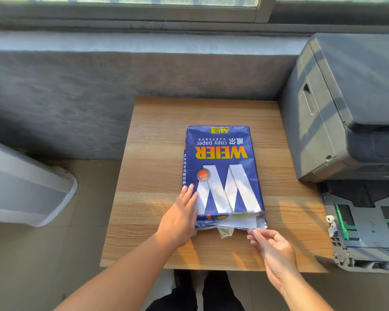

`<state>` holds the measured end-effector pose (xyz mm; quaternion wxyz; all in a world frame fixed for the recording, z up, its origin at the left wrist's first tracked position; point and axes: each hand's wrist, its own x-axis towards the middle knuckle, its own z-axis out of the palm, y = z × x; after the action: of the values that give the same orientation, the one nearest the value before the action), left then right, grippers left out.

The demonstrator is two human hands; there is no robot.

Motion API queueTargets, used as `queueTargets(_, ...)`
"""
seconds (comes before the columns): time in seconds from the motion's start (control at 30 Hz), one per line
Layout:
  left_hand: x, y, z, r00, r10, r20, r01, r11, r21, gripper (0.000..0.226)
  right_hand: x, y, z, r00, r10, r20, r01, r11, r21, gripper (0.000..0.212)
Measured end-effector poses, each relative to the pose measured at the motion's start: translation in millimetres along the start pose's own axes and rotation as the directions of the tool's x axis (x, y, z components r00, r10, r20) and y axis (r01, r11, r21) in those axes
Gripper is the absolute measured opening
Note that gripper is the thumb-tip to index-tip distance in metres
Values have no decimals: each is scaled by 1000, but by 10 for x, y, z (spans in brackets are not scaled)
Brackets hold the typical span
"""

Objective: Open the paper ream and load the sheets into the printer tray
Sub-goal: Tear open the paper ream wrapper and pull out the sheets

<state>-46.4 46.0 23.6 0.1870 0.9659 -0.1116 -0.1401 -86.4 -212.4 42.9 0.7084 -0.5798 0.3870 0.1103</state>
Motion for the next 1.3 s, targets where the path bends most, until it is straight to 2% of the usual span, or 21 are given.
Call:
queueTargets(0.07, -128, 27, -1, 998, -59, 15, 60, 997, -40, 54, 62, -22, 55, 999, -32, -25, 28, 993, -116, 19)
queueTargets(0.2, -197, 116, -76, 996, -79, -39, 72, 987, -145, 55, 207, -51, 174, 985, -115, -127, 89, 977, -192, 32)
queueTargets(0.3, -226, 196, -102, 972, -223, -69, 196, 941, -277, 51, 222, -73, 215, 980, -135, -145, 88, 953, -289, 36)
queueTargets(0.43, -277, 247, -37, 979, -188, -76, 164, 956, -245, 51, 229, -30, 238, 971, -116, -207, 23, 915, -403, 27)
queueTargets(0.73, -418, 264, 57, 965, -250, -80, 215, 929, -300, 52, 306, -30, 230, 972, -90, -216, 8, 936, -353, 13)
queueTargets(0.87, -456, 289, 45, 967, -233, -100, 205, 951, -231, 52, 317, -24, 246, 972, -90, -218, 9, 938, -347, 16)
queueTargets(1.03, -386, 304, 37, 990, -59, -129, 63, 998, 30, 53, 348, -43, 249, 974, -81, -211, 4, 939, -344, 17)
queueTargets(1.17, -363, 346, 54, 991, -90, -102, 92, 996, 20, 52, 330, -72, 202, 982, -118, -151, 53, 925, -376, 8)
queueTargets(1.3, -354, 329, 91, 988, -128, -88, 132, 990, 40, 59, 330, -130, 20, 990, -122, -72, 81, 903, -421, 10)
